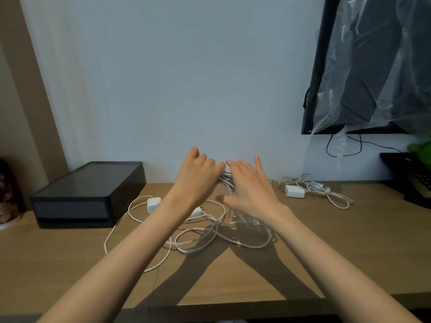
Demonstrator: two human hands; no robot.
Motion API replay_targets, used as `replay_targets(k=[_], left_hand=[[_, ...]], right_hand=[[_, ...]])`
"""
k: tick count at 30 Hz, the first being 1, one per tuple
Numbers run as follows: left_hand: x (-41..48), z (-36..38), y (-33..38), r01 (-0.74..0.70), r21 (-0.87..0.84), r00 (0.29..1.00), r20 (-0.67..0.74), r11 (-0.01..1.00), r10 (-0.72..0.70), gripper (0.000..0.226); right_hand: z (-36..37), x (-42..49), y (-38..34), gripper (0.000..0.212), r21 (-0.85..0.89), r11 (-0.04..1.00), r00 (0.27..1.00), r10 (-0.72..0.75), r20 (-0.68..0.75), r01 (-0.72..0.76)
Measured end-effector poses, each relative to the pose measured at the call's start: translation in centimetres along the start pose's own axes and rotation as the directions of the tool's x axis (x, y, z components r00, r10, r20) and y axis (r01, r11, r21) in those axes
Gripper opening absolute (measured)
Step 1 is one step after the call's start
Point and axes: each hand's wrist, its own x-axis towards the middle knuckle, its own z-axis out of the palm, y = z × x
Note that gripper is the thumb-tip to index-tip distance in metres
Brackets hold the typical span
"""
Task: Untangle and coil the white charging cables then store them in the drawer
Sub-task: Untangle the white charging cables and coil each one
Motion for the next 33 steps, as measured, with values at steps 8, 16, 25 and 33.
replay_targets(k=[8, 16, 25, 33], left_hand=[[0.7, 0.0, 0.2, 0.022, -0.168, 0.980, -0.193, 0.986, -0.054, 0.021], [-0.6, -0.5, -0.4, 0.344, -0.601, 0.929, 0.107, 0.721, -0.355, 0.100], [-4.1, 3.5, 1.1, 0.393, -0.851, 0.917, 0.393, 0.348, -0.072, 0.033], [-4.2, 2.7, 0.3, 0.500, -0.850, 0.760, 0.522, -0.164, -0.388, 0.034]], right_hand=[[-0.8, -0.4, 1.0, 0.014, 0.147, 0.988, 0.999, 0.044, -0.011, -0.042], [-1.6, 0.0, 4.4, 0.016, 0.738, 0.628, 0.945, 0.326, 0.038, -0.246], [-1.4, -0.1, 5.5, 0.011, 0.941, 0.111, 0.856, 0.459, 0.237, -0.320], [1.1, -0.5, 6.3, 0.045, 0.745, 0.424, 0.806, 0.537, 0.250, -0.515]])
